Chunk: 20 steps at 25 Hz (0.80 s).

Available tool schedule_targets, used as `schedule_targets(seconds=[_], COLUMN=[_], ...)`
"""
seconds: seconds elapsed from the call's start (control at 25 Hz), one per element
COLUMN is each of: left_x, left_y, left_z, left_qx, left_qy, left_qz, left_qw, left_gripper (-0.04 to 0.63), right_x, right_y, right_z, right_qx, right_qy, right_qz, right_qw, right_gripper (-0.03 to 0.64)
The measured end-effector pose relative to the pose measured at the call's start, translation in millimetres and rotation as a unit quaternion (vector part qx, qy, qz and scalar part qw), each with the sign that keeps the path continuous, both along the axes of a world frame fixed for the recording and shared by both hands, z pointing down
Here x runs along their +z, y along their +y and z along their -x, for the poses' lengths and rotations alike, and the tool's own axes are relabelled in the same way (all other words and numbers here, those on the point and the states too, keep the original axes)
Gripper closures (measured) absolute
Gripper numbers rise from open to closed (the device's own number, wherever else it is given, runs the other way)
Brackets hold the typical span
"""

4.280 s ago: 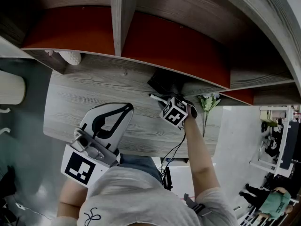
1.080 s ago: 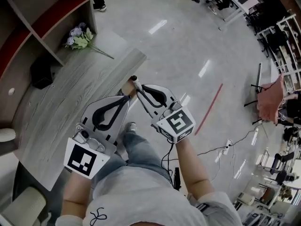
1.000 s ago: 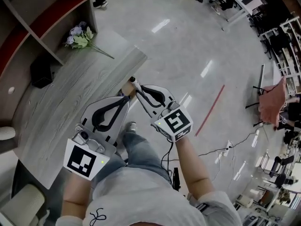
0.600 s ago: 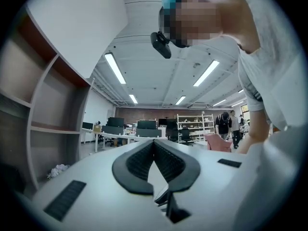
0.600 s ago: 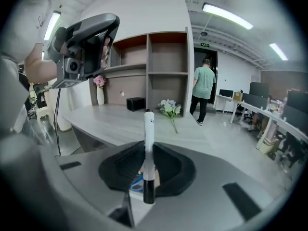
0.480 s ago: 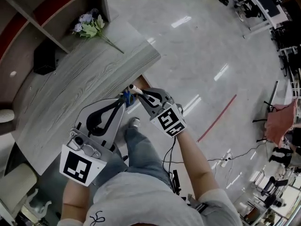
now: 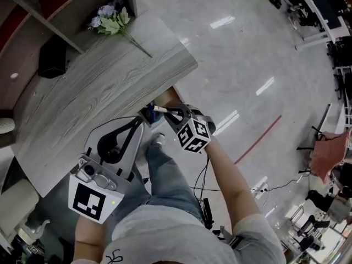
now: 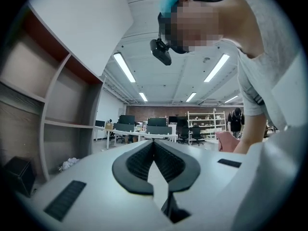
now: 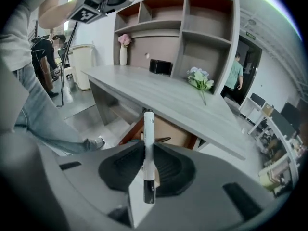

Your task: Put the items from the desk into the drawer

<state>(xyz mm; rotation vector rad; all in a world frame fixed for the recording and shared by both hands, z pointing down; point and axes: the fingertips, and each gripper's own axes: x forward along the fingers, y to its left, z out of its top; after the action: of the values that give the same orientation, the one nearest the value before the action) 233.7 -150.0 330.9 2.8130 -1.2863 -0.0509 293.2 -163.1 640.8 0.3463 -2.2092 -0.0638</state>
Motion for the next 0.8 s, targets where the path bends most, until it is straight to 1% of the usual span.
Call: schedule_targets(seconds=[0.2, 0.36, 0.48, 0.56, 0.8], left_x=[7.0, 10.3, 13.0, 15.4, 18.0], left_y=[-2.7, -6.0, -8.8, -11.6, -19.8], left_z=[5.6, 9.7, 11.7, 14.1, 19.0], left_qx=[-0.018, -0.029, -0.034, -0.036, -0.04], left_qy=[-0.004, -0.005, -0.008, -0.009, -0.007], left_qz=[0.007, 0.013, 0.015, 0.017, 0.017], left_qw=[0.9998, 0.9995, 0.9993, 0.9992, 0.999], left_gripper=[0.586, 0.586, 0.586, 0.586, 0.586], right_x=[26.7, 42.5, 54.2, 60.4, 63.3], right_y=[-4.9, -12.3, -23.2, -28.9, -33.3], right_z=[3.6, 10.3, 14.6, 16.0, 18.3], right_qx=[-0.018, -0.032, -0.026, -0.018, -0.011], right_qy=[0.023, 0.04, 0.054, 0.06, 0.056], right_qz=[0.011, 0.008, -0.003, -0.001, 0.012], right_qw=[1.0, 0.999, 0.998, 0.998, 0.998], right_gripper=[0.545, 0.545, 0.543, 0.541, 0.518])
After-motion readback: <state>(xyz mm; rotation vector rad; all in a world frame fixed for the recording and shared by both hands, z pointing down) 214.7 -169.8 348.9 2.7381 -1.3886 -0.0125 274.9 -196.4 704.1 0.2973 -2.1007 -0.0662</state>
